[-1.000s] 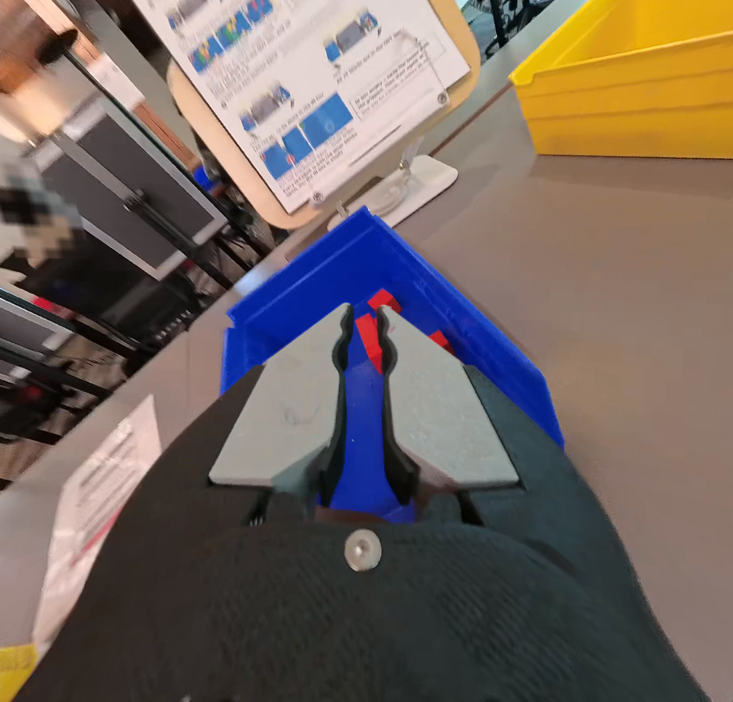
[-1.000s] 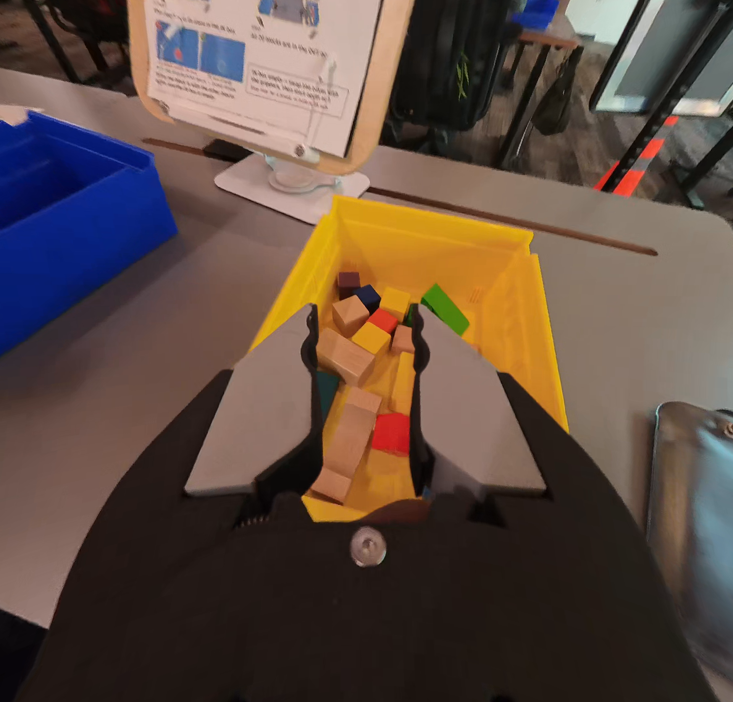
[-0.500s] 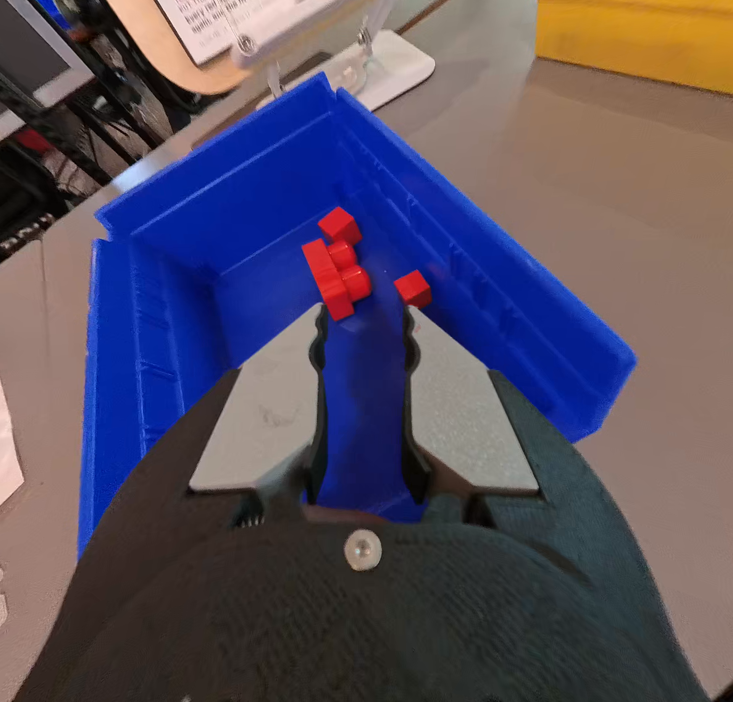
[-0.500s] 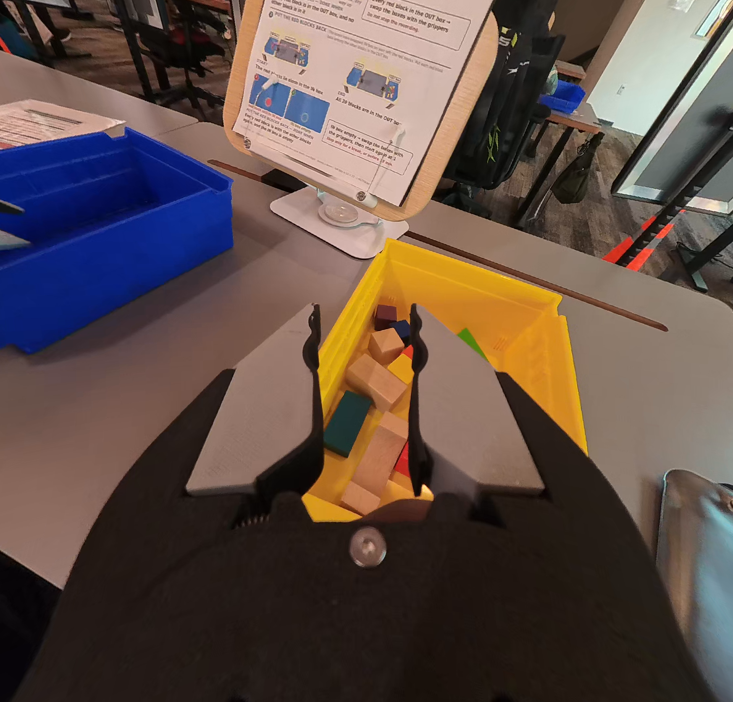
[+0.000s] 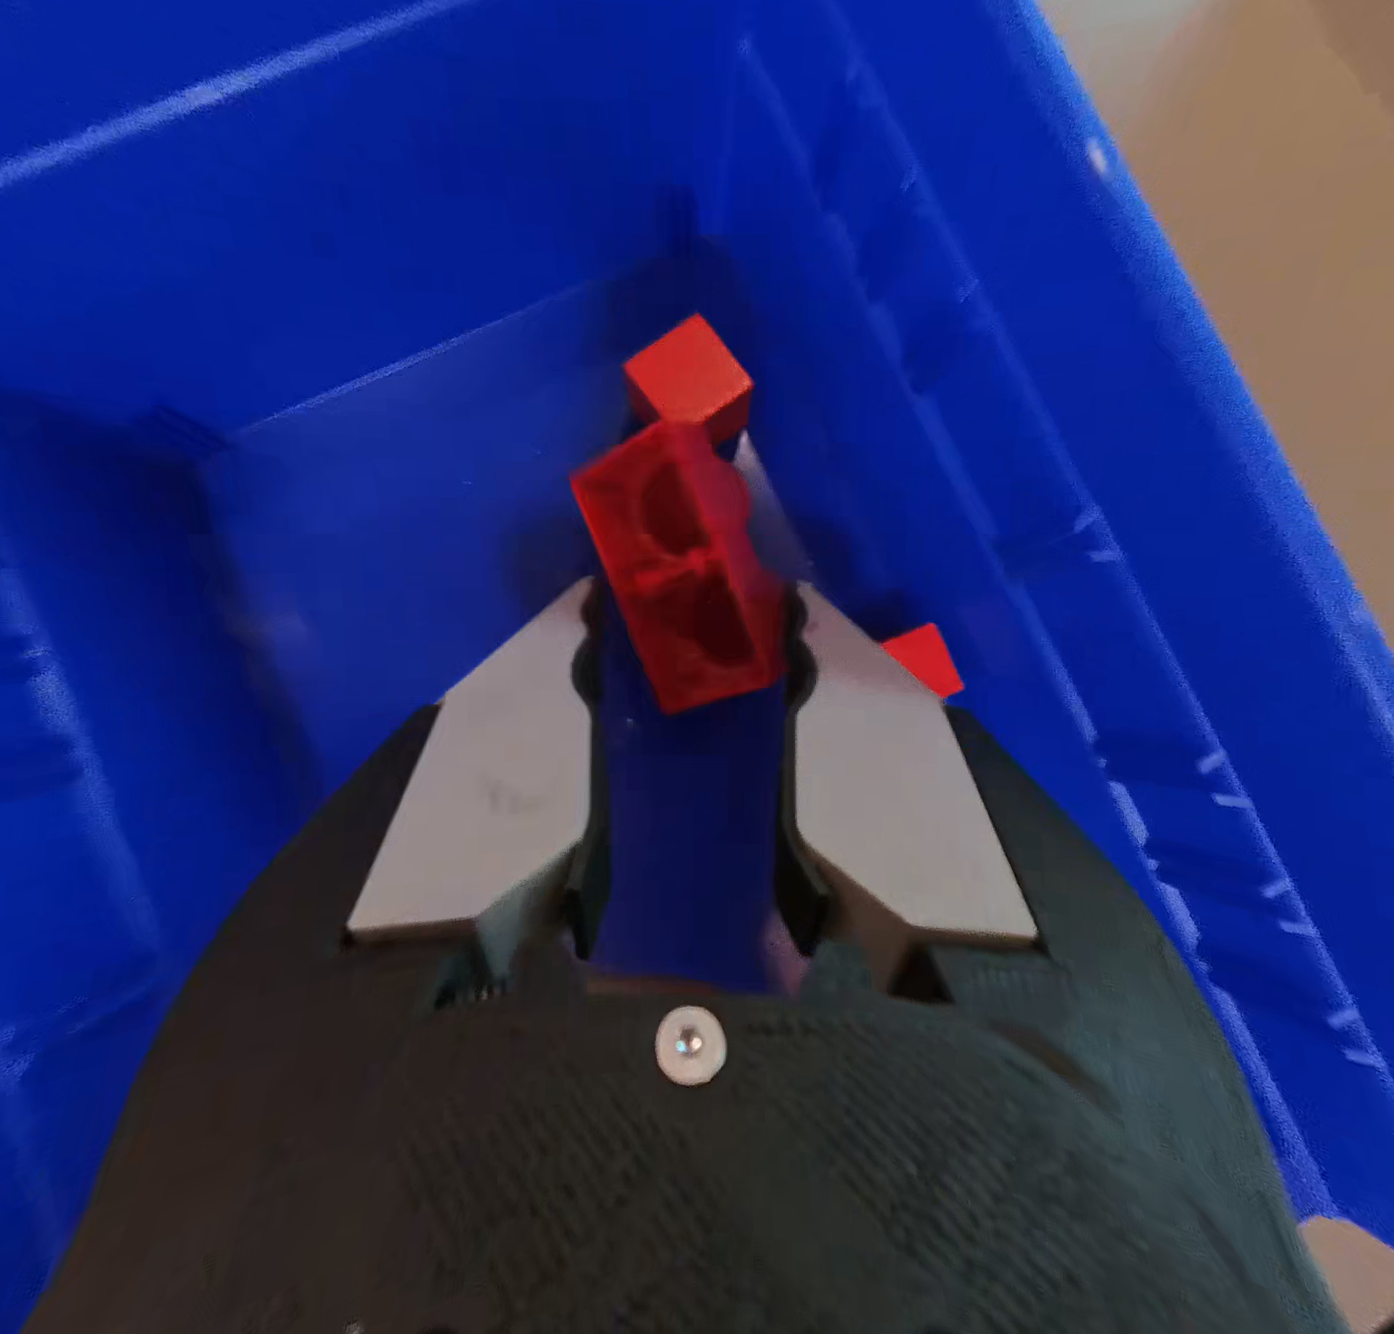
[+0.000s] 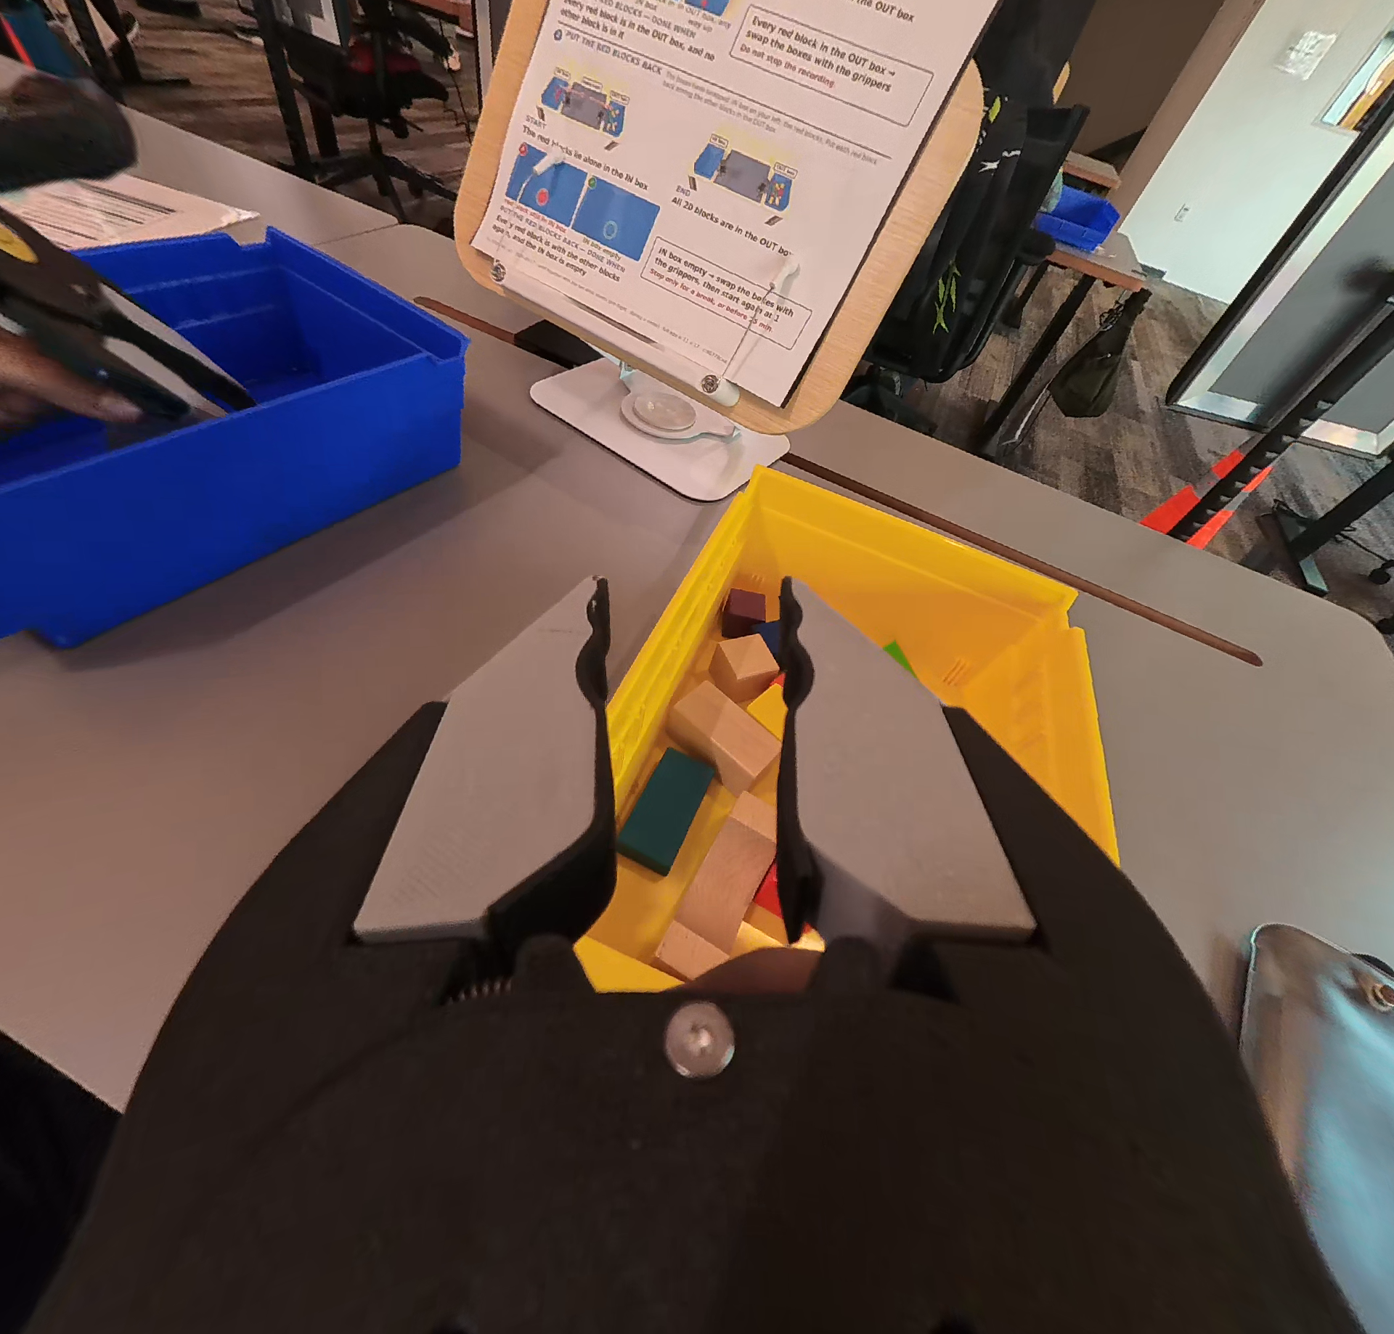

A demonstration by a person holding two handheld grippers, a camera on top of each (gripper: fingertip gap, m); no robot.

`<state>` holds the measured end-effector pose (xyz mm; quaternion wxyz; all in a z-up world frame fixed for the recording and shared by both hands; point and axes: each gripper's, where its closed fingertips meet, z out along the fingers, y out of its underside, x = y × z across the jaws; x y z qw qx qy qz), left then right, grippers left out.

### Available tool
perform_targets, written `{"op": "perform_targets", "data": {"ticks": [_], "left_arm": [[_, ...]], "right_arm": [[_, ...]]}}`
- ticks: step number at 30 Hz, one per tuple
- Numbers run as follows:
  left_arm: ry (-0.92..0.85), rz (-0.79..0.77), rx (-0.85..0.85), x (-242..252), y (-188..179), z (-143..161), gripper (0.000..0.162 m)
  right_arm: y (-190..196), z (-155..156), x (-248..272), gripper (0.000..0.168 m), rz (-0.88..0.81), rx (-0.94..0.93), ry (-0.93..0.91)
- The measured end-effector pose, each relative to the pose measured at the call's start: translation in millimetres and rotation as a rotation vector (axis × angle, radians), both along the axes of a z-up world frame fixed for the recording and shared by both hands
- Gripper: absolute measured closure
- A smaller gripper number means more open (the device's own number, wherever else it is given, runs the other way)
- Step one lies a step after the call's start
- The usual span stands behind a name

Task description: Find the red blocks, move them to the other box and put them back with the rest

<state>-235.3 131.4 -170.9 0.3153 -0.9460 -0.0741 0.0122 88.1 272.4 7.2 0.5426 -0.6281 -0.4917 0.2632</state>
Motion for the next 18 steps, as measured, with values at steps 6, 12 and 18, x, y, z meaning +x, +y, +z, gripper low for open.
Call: {"op": "perform_targets", "data": {"ticks": [6, 12, 18], "left_arm": [[0.135, -0.044, 0.015, -2.1, -5.7, 1.4, 0.123], [0.399, 0.008, 0.491, 17.2, -36.2, 103.6, 0.124], [0.23, -0.317, 0.827, 144.0, -67.3, 181.6, 0.123]], "right_arm": [[-0.5, 4.2, 4.9, 0.126, 0.001, 0.007, 0.012], [-16.9, 6.1, -2.2, 0.126, 0.072, -0.017, 0.025], [-111.6, 12.6, -29.0, 0.122, 0.486, -0.179, 0.075]]}}
